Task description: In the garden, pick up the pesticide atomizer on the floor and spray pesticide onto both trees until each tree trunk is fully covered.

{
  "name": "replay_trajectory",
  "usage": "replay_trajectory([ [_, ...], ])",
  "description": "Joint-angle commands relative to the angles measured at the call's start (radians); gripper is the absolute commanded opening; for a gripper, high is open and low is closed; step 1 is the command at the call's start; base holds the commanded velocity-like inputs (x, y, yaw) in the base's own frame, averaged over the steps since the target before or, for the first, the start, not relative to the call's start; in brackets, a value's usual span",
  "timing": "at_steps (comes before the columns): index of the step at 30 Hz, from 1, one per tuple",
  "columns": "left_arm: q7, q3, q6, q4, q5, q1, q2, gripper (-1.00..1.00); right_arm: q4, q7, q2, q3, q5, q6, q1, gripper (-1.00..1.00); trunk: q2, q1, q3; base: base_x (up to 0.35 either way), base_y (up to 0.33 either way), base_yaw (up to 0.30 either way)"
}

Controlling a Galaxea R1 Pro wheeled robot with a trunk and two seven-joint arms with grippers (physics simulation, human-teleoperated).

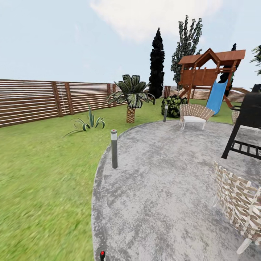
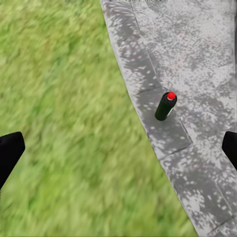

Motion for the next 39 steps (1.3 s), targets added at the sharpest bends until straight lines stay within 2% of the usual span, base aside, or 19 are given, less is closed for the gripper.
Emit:
replay_trajectory([
  [1, 0.0, 0.0, 0.0, 0.0, 0.0, 0.0, 0.0, 1.0, 0.0, 0.0, 0.0, 0.0, 0.0, 0.0, 0.0, 1.0, 0.0, 0.0, 0.0, 0.0, 0.091, -0.254],
  [12, 0.005, 0.0, 0.001, -0.001, -0.003, 0.0, -0.004, 1.0, -0.001, 0.0, 0.0, 0.0, 0.0, 0.0, 0.0, 1.0, 0.0, 0.0, 0.0, 0.0, 0.02, -0.239],
  [21, 0.008, -0.001, 0.005, -0.019, -0.004, -0.011, -0.008, 1.0, -0.01, 0.004, 0.001, 0.008, 0.005, -0.001, 0.0, 1.0, 0.0, 0.0, 0.0, 0.0, 0.0, -0.04],
  [24, 0.008, -0.005, 0.014, -0.063, -0.013, -0.061, -0.008, 1.0, -0.062, 0.004, 0.004, 0.056, 0.006, -0.001, -0.006, 1.0, 0.0, 0.0, 0.0, 0.0, 0.0, -0.002],
  [26, 0.008, -0.007, 0.019, -0.081, -0.017, -0.124, -0.01, 1.0, -0.135, 0.003, 0.009, 0.11, 0.007, 0.002, -0.018, 1.0, 0.0, 0.0, 0.0, 0.0, 0.0, 0.0],
  [28, 0.01, -0.008, 0.02, -0.085, -0.019, -0.168, -0.011, 1.0, -0.192, 0.002, 0.011, 0.142, 0.008, 0.007, -0.041, 1.0, 0.0, 0.0, 0.0, 0.0, 0.0, 0.0],
  [30, 0.013, -0.01, 0.02, -0.086, -0.02, -0.19, -0.015, 1.0, -0.234, 0.0, 0.013, 0.159, 0.008, 0.015, -0.067, 1.0, 0.0, 0.0, 0.0, 0.0, 0.0, 0.0],
  [32, 0.023, -0.015, 0.02, -0.087, -0.021, -0.206, -0.019, 1.0, -0.298, -0.002, 0.021, 0.18, 0.009, 0.072, -0.119, 1.0, 0.0, 0.0, 0.0, 0.0, 0.0, 0.0],
  [33, 0.032, -0.017, 0.02, -0.086, -0.02, -0.209, -0.02, 1.0, -0.333, -0.002, 0.03, 0.187, 0.009, 0.133, -0.15, 1.0, 0.0, 0.0, 0.0, 0.0, 0.0, 0.0],
  [34, 0.034, -0.018, 0.02, -0.086, -0.02, -0.21, -0.02, 1.0, -0.343, -0.003, 0.035, 0.188, 0.009, 0.155, -0.16, 1.0, 0.0, 0.0, 0.0, 0.0, 0.0, 0.0],
  [35, 0.039, -0.018, 0.02, -0.086, -0.02, -0.212, -0.021, 1.0, -0.369, -0.004, 0.051, 0.191, 0.009, 0.212, -0.185, 1.0, 0.0, 0.0, 0.0, 0.0, 0.0, 0.0],
  [39, 0.042, -0.017, 0.021, -0.091, -0.019, -0.214, -0.021, 1.0, -0.391, -0.003, 0.084, 0.193, 0.012, 0.267, -0.22, 1.0, 0.0, 0.0, 0.0, 0.0, 0.0, 0.0],
])
